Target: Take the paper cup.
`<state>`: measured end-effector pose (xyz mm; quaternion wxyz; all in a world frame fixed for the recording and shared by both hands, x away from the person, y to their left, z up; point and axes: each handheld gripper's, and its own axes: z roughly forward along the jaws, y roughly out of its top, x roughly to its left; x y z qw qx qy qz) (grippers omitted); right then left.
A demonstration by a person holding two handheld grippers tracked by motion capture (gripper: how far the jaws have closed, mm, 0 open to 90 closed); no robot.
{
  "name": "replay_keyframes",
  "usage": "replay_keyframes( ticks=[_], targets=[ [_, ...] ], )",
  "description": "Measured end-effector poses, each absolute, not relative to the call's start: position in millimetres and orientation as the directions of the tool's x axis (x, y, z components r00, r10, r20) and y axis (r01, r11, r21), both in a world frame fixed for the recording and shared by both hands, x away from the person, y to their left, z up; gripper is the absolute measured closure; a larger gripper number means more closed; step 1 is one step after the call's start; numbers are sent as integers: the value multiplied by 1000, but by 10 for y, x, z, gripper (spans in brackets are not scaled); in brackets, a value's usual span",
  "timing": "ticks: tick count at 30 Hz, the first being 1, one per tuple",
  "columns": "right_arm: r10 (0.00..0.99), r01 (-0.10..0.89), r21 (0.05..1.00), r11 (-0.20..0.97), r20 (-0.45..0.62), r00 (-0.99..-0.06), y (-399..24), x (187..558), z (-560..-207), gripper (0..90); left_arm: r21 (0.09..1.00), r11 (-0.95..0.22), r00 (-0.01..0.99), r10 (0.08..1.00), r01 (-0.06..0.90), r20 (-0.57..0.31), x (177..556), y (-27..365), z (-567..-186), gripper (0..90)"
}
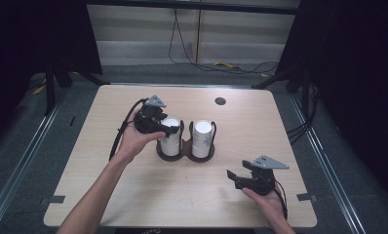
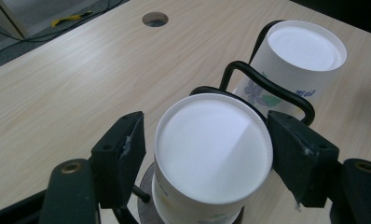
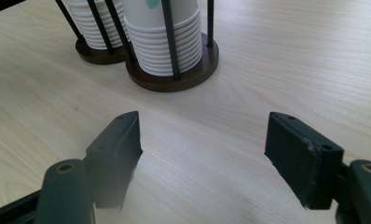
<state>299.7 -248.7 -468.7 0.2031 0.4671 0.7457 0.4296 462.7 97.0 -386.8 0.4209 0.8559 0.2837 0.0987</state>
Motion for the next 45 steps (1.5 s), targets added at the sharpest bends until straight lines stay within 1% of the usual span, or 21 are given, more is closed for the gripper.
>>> replay_keyframes(
  ticks=[10,14,23,24,25,27,45],
  targets=[
    [871,522,830,198,96,-482,-2488,2997,-4688,267,740,-512,808,584,435,-71,4635,930,-3897,299],
    [870,522,830,198,96,-483,-2487,2998,-4689,267,741,-508,806,587,439,-75,4638,916,-3918,301],
    [871,523,829,197,97,-482,-2489,2999,-4690,267,721,-528,804,591,449,-68,4647,909,-3932,282],
    [871,523,829,197,97,-482,-2489,2999,-4691,267,720,-530,806,589,447,-67,4647,909,-3932,286],
    [871,523,829,197,97,-482,-2489,3000,-4691,267,720,-529,809,583,449,-76,4646,906,-3932,312],
    [871,524,829,196,98,-481,-2490,3001,-4691,267,716,-539,811,582,443,-63,4641,896,-3920,328],
    [873,525,829,190,102,-478,-2490,3009,-4696,267,724,-532,809,584,439,-61,4624,916,-3837,345]
  ],
)
